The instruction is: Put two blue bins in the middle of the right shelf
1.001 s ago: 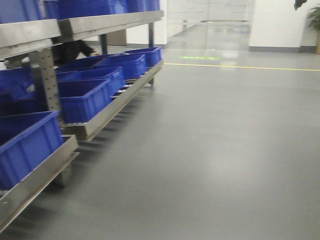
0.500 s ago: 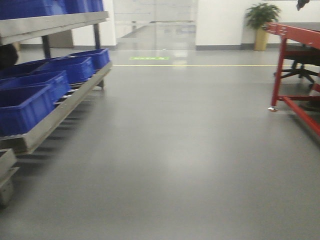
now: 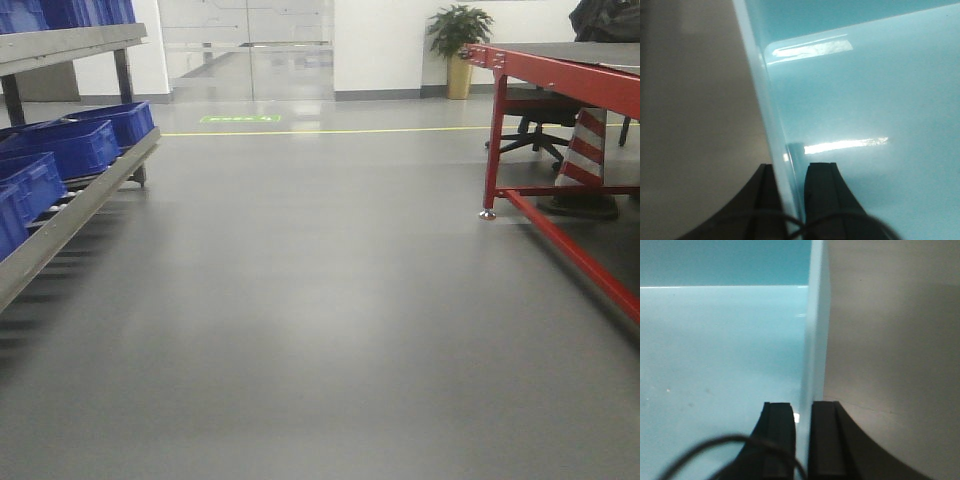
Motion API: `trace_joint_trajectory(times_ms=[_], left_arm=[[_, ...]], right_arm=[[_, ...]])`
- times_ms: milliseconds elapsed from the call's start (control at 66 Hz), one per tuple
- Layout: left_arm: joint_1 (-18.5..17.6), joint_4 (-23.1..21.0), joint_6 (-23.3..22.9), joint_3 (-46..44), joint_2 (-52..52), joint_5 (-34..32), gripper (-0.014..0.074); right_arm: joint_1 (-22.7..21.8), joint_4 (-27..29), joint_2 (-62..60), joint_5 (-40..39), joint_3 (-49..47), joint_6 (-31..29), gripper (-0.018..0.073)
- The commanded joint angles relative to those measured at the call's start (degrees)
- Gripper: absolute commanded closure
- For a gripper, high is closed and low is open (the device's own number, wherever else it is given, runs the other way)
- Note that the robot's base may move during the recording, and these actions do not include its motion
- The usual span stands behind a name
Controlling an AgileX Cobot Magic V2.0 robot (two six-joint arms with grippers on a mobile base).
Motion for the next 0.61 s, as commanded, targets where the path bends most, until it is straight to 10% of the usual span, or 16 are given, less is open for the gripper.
trace_joint_trajectory(times_ms=[0,591], left_arm=[[-0.8,-3.6,1.0,-0.5,-0.4,-2.6,0.0707],[-0.8,-3.5,1.0,-0.5,-0.4,-2.6,0.0707]], right_arm=[[0.4,3.8,-0.9,-3.7,-1.0,-0.3,0.0713],[0.4,3.8,-0.9,-3.7,-1.0,-0.3,0.0713]])
